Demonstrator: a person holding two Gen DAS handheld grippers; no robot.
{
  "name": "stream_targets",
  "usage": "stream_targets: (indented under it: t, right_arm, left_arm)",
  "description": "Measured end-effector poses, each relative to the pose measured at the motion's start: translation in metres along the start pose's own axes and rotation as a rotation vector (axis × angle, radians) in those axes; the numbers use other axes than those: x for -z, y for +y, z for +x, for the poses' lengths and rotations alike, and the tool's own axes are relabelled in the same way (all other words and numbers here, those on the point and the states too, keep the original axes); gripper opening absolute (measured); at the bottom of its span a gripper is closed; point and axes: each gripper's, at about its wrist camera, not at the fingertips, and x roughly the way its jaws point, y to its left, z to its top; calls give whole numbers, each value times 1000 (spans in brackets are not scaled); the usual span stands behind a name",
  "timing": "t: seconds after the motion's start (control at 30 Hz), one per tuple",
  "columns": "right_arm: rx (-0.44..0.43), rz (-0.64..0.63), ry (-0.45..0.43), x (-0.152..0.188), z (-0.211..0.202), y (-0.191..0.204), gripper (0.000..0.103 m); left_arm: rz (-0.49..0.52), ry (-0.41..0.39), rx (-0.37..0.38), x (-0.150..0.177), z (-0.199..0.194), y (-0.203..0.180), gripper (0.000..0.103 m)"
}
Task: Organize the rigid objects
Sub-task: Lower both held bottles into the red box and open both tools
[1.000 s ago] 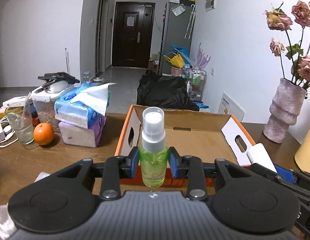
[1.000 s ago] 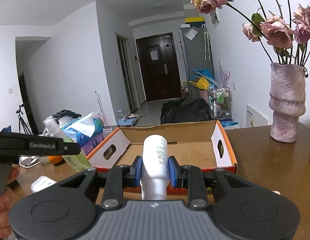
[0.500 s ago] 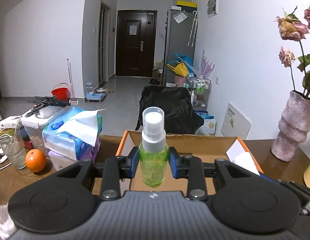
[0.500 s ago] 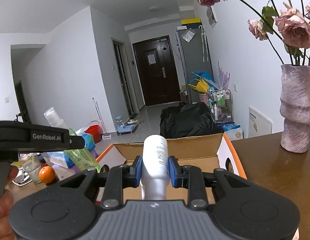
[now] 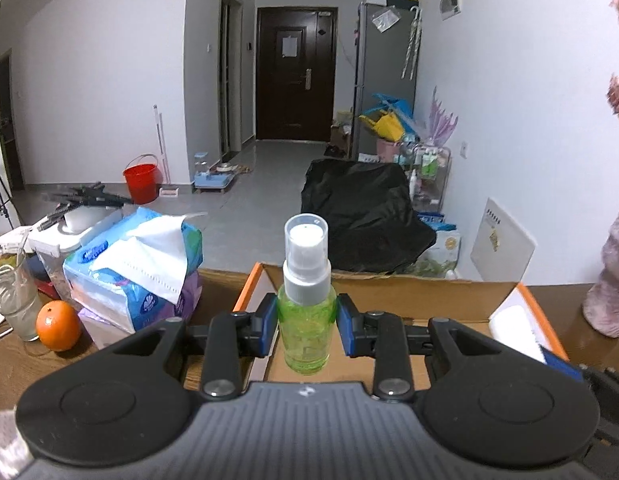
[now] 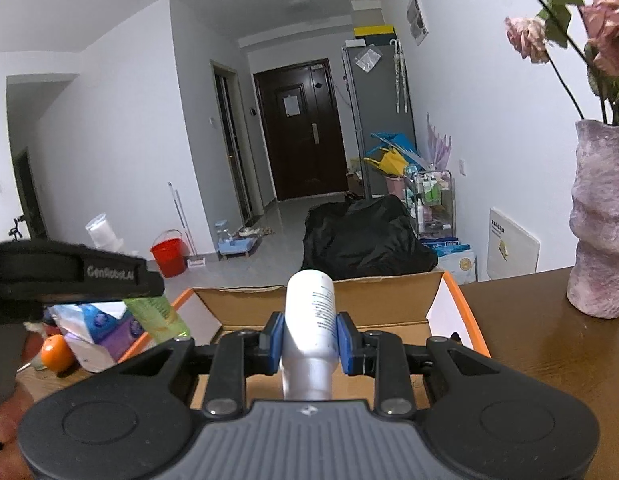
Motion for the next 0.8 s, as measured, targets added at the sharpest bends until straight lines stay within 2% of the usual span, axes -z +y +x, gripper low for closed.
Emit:
stream_targets:
  t: [0.3,0.33,0.37,0.4,0.43,0.47,0.5,0.53,0.8]
  right_arm:
    - [10,-30,72,6,22,1,27]
    - [9,-31,82,6,23,1,27]
    - [12,-30,94,6,23,1,27]
    - [16,-35,101,7,23,2,35]
    - [22,-45,110,7,24,4,59]
    - [35,-53,116,7,24,5,73]
    - [48,-61,111,8,23,6,96]
    - [55,-69,102,8,22,6,102]
    - [74,-68,116,8,22,5,103]
  left_arm:
    - [21,62,-12,16,27,8,35]
    - [24,60,-12,16,26,8,48]
    - [24,55,-15,17,25,9,71]
    - [20,42,-24,16,23,10,83]
    - [14,22,-37,16,19,12,99]
    - [6,-5,-45,16,15,14,103]
    - [2,-15,-43,15,13,16,103]
    - [-5,-16,-36,15,11,18,103]
    - [-34,16,-27,18,12,29,103]
